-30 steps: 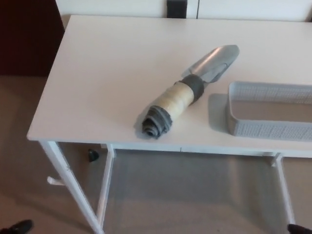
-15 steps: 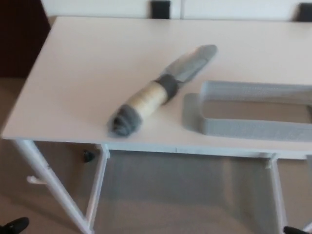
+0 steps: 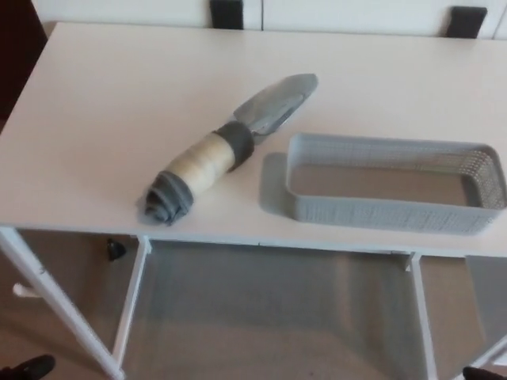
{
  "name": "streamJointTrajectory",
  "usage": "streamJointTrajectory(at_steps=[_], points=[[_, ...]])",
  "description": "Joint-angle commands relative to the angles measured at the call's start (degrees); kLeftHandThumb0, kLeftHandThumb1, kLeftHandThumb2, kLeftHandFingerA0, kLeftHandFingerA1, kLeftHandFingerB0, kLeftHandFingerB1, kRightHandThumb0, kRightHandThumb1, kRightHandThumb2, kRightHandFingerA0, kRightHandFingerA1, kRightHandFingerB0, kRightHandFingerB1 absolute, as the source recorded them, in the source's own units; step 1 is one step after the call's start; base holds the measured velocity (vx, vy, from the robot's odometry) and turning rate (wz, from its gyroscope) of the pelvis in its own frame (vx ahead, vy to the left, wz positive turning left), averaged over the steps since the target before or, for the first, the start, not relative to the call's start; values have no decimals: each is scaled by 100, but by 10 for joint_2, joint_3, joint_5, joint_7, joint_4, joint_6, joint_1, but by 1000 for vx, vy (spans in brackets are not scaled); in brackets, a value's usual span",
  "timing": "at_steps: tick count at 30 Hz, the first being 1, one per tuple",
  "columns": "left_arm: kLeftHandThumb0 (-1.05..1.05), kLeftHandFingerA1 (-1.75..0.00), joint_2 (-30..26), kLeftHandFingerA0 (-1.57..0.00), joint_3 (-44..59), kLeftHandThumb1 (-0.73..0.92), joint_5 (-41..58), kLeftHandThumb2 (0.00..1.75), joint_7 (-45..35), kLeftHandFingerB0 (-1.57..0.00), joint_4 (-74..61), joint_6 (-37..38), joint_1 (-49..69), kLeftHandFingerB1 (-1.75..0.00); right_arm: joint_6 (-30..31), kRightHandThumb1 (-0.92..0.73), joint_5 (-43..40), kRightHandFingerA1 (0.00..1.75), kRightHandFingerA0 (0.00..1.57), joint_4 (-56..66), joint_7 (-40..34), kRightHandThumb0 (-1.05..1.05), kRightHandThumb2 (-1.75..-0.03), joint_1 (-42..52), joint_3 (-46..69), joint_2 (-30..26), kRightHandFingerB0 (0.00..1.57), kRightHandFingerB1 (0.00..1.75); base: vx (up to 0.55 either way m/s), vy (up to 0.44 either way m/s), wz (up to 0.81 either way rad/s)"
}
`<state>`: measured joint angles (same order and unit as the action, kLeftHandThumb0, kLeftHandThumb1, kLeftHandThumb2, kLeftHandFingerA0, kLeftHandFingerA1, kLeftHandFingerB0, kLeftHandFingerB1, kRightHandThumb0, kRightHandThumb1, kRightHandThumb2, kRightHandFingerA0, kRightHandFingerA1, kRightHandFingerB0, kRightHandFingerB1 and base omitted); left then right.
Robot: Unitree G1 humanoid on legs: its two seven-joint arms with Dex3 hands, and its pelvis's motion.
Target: The robot walks towards a desk on which a shovel is kept on the left hand side and a container is kept on the right hand side. The robot picks up the shovel using its left hand and places it in the container.
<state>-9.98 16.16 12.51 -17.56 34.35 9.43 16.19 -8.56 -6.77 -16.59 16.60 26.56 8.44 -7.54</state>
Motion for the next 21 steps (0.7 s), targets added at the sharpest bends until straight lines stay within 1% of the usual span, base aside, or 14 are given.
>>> streamJointTrajectory(at_steps=[1, 4, 5, 8, 9, 16, 17, 18, 20, 21], points=[[-28, -56, -10, -66, 0, 48, -12, 67, 10, -51, -1, 21, 2, -48, -14, -49, -3, 52, 53, -11, 3, -40, -71, -6, 2, -7, 40, 47, 48, 109, 12], [-30, -56, -13, -67, -1, 48, -17, 68, 10, -51, 9, 32, -1, -48, -16, -49, -3, 53, 54, -17, 4, -40, -71, -9, 2, -8, 41, 47, 20, 82, 7], [-31, -56, -13, -67, -2, 48, -18, 68, 11, -52, 9, 32, -1, -49, -17, -58, -2, 45, 60, -16, 4, -33, -57, -10, 2, -8, 44, 39, 21, 25, 8], [-30, -57, -14, -67, 1, 47, -15, 67, 8, -52, 14, 38, -7, -49, -14, -58, 1, 45, 61, -12, 1, -34, -57, -13, 0, -8, 44, 38, 0, 0, 0], [-30, -56, -15, -66, 0, 48, -16, 67, 9, -51, 12, 34, -8, -49, -12, -48, 3, 54, 57, -11, -2, -41, -72, -15, -1, -7, 40, 47, 0, 0, 0], [-28, -56, -10, -67, 3, 47, -13, 66, 16, -52, -3, 23, -5, -48, -4, -47, -1, 53, 56, -14, -1, -40, -72, -26, 0, -7, 40, 47, 0, 0, 0], [-28, -56, -10, -67, 2, 47, -16, 66, 18, -52, 1, 28, -6, -48, -4, -57, 0, 44, 61, -13, -1, -32, -57, -25, 0, -8, 45, 38, 0, 0, 0], [-30, -56, -12, -66, 0, 47, -23, 67, 19, -51, 9, 41, -6, -48, -9, -48, 0, 53, 55, -13, 0, -40, -70, -23, 0, -8, 41, 47, 0, 0, 0], [-33, -56, -11, -65, -3, 46, -26, 68, 23, -49, -4, 39, -3, -47, -6, -48, -1, 53, 56, -11, 0, -40, -70, -29, 0, -8, 41, 47, 0, 0, 0], [-35, -54, -9, -61, -5, 46, -25, 68, 21, -47, -15, 37, 4, -47, -2, -48, 0, 53, 56, -7, 0, -39, -70, -27, -1, -9, 41, 47, 0, 0, 0]])
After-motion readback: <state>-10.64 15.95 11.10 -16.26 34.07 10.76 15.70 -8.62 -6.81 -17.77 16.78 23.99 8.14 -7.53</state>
